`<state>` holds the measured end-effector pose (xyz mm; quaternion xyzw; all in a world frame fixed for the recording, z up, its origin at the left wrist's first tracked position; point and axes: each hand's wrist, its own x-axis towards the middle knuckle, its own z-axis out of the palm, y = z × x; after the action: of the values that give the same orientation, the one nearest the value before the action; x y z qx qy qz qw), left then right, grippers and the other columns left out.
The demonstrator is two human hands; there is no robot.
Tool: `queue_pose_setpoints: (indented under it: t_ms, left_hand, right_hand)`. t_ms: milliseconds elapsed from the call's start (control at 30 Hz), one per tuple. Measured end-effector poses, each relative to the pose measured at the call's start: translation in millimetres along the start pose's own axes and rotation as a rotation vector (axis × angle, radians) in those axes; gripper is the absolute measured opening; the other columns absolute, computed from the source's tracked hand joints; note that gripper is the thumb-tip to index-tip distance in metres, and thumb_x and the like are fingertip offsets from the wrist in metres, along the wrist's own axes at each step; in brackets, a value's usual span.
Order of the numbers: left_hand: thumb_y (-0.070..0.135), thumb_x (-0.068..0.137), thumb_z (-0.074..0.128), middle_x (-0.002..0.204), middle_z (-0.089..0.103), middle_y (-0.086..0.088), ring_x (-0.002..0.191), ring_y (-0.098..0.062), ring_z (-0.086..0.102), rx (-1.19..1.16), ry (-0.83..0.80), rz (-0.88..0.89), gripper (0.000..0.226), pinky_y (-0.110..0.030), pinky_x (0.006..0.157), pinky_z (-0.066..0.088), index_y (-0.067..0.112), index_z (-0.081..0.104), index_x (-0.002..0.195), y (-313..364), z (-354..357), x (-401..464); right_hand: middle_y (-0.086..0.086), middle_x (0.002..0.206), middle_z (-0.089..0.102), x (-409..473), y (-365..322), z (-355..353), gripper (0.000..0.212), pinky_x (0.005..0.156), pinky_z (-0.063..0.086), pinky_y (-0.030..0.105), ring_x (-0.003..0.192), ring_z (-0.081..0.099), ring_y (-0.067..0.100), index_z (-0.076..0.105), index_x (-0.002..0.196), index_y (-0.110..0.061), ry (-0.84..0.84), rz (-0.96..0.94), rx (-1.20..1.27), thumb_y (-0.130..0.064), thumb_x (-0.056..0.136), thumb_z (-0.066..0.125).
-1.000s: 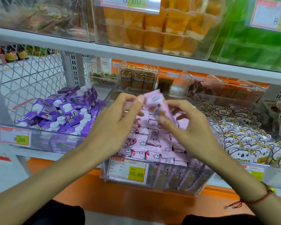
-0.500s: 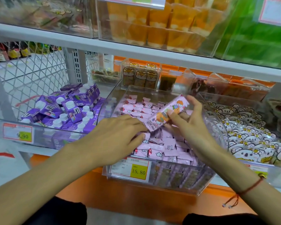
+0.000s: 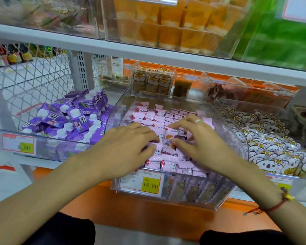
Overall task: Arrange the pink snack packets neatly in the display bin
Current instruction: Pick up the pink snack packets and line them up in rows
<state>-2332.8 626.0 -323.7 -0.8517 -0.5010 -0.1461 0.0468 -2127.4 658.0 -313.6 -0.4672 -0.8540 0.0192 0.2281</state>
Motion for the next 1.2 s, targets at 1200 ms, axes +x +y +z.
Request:
queue_pose_setpoints:
  t_ms: [1200]
  left_hand:
    - [0.043,0.099,0.030,0.130,0.046,0.025,0.122,-0.001,0.038,-0.119,0.000,-0.002,0.030,-0.026,0.097,0.034,0.042,0.045,0.125,-7,1,6]
  right_hand:
    - [-0.004,0.086,0.070,66,4,-6,0.015,0.072,0.049,0.026,0.077,0.059,0.011,0.075,0.095,-0.020,-0.421,0.042,-0.083,-0.026,0.081,0.072]
